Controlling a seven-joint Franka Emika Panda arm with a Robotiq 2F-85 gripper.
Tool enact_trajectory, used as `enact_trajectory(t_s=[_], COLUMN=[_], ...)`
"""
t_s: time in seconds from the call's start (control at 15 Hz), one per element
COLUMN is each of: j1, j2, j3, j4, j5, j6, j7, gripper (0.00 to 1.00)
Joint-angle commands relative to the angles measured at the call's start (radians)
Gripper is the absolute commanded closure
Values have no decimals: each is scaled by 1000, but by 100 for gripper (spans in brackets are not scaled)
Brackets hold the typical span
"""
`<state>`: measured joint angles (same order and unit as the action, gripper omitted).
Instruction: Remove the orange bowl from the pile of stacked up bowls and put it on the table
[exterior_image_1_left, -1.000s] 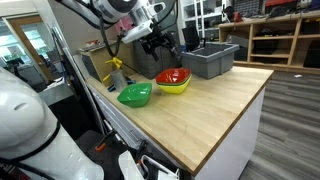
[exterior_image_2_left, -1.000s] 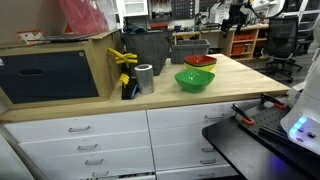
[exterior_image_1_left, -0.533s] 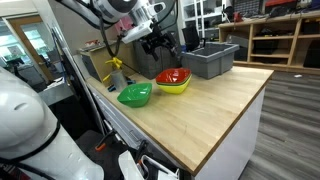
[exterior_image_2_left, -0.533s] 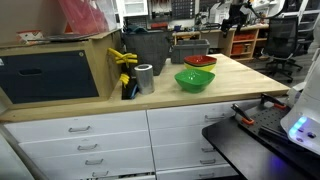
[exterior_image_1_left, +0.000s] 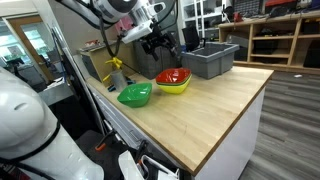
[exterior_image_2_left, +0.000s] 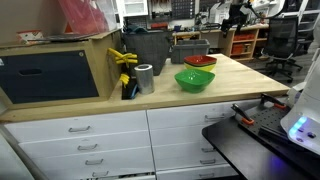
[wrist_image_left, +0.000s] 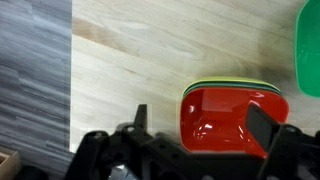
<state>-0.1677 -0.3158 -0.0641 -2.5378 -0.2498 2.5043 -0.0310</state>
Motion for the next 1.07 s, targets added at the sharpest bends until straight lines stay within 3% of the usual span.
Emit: enact_trajectory(t_s=[0.0, 0.13, 0.53, 0.6, 0.87, 0.93, 1.0], j1=[6, 6, -46, -22, -8, 2, 14], j2=[-1, -1, -7, 29, 33, 89, 116], j3=[-6, -6, -192, -89, -57, 6, 35], j4=[2, 2, 237, 71, 87, 8, 14], j5=[-2, -2, 48, -4, 34, -2, -2], j6=[-3, -3, -193, -23, -111, 20, 15], j7=[0, 0, -250, -37, 36, 175, 231], gripper=[0, 0, 0, 0, 0, 0, 0])
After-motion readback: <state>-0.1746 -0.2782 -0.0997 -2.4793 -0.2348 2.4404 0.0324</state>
